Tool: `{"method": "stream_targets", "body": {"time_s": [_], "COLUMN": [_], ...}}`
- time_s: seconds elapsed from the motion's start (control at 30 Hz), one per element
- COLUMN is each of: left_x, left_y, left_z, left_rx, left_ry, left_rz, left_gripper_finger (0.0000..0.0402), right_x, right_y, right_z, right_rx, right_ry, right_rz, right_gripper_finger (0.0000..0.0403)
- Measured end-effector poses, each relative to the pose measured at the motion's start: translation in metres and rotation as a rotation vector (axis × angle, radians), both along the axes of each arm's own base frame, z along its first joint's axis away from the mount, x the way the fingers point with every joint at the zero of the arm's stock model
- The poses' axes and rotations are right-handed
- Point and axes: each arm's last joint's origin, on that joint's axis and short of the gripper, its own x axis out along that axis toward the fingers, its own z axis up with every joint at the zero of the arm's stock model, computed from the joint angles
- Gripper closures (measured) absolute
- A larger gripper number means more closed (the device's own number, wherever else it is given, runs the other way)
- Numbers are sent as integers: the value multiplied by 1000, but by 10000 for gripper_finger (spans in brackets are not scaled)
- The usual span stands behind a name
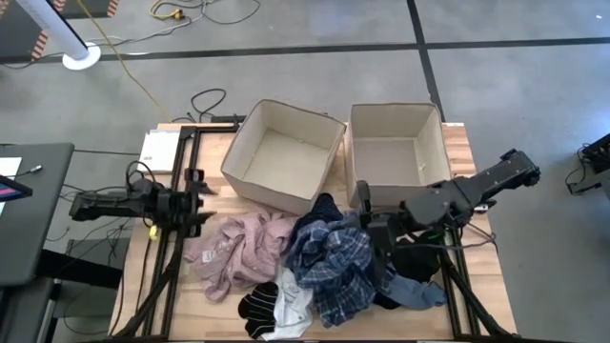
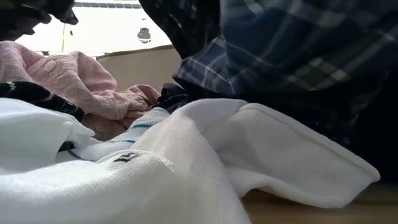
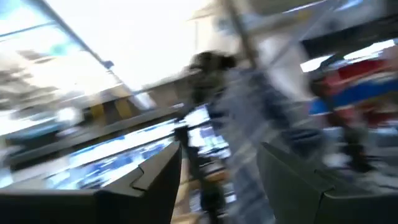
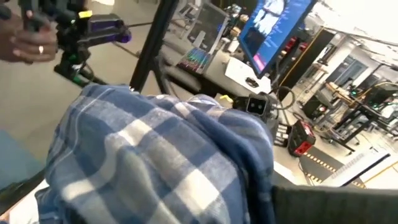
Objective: Sort clothes
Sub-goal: Put the blue plaid shirt into the right laundry organizer
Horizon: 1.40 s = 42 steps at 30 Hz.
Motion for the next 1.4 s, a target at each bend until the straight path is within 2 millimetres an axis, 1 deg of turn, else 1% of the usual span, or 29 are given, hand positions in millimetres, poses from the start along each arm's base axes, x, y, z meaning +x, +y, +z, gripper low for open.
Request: {"method": "stream_targets", "body": {"time_s": [0.13, 0.3, 0.37, 0.47, 0.6, 0.67, 0.73, 0.83, 0.93, 1.07, 1.13, 1.23, 1.3, 1.4], "left_x": [7, 21, 31, 48, 78, 96, 114, 144, 172, 206, 219, 233, 238, 239], "left_y": [0, -1, -2, -4, -5, -6, -7, -8, -13, -25, -31, -36, -35, -32], "left_z": [-1, 2, 2, 13, 20, 20, 25, 27, 31, 36, 34, 30, 26, 21], "left_rx": [13, 13, 9, 25, 21, 18, 2, -40, -62, -62, -60, -40, -36, -49], "left_ry": [21, 61, 123, 158, 229, 286, 312, 375, 414, 437, 461, 506, 545, 592], "left_rz": [28, -13, -47, -82, -89, -91, -97, -139, -255, -408, -444, -434, -387, -319], "left_gripper_finger": [178, 132, 111, 85, 65, 59, 55, 51, 48, 48, 48, 48, 48, 48], "right_x": [3, 7, 9, 11, 12, 12, 12, 12, 11, 11, 11, 10, 5, -4], "right_y": [-7, -16, -20, -24, -28, -28, -28, -27, -28, -28, -30, -35, -40, -50], "right_z": [1, 3, 4, 4, 4, 4, 4, 4, 4, 1, -2, -8, -11, -12], "right_rx": [3, -7, -10, -7, -8, -8, -9, -12, -13, -19, -26, -31, -62, -111], "right_ry": [-7, -30, -37, -43, -42, -42, -42, -41, -38, -15, 17, 88, 128, 161], "right_rz": [-18, -51, -64, -80, -92, -92, -92, -91, -91, -93, -107, -162, -266, -444], "right_gripper_finger": [394, 393, 393, 393, 392, 392, 392, 392, 392, 392, 392, 392, 392, 392]}}
